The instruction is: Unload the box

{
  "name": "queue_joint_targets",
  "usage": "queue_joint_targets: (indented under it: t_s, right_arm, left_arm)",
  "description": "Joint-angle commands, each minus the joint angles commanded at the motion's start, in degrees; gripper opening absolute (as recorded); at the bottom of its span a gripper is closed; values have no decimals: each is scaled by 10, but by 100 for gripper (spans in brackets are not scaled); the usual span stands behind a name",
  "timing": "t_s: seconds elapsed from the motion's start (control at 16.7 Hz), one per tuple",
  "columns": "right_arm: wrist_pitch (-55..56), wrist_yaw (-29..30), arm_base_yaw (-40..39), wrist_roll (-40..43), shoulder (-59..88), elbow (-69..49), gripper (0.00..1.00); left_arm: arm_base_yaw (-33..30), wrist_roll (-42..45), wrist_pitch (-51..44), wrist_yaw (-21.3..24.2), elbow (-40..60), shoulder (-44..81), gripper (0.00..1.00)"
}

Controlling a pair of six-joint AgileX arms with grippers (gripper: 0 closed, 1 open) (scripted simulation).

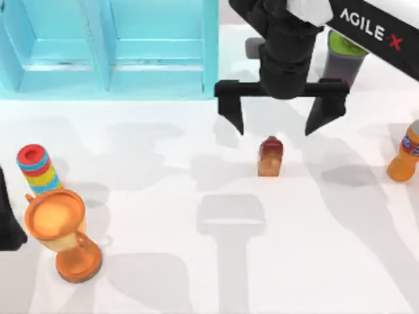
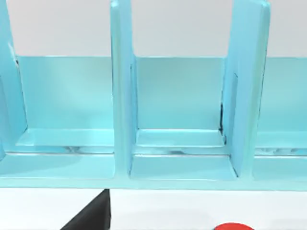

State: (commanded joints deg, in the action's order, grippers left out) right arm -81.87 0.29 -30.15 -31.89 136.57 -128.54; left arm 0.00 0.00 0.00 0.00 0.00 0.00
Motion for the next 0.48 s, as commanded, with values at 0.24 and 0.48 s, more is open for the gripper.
queue_joint_targets:
  t_s: [0.24, 0.48]
  right_arm:
    - [1, 0, 7, 8, 1, 0, 100]
    - [-7, 2, 91, 95, -14, 0, 100]
  left_arm:
    - [0, 0, 0, 0, 0, 0, 100]
    - [0, 0, 0, 0, 0, 0, 100]
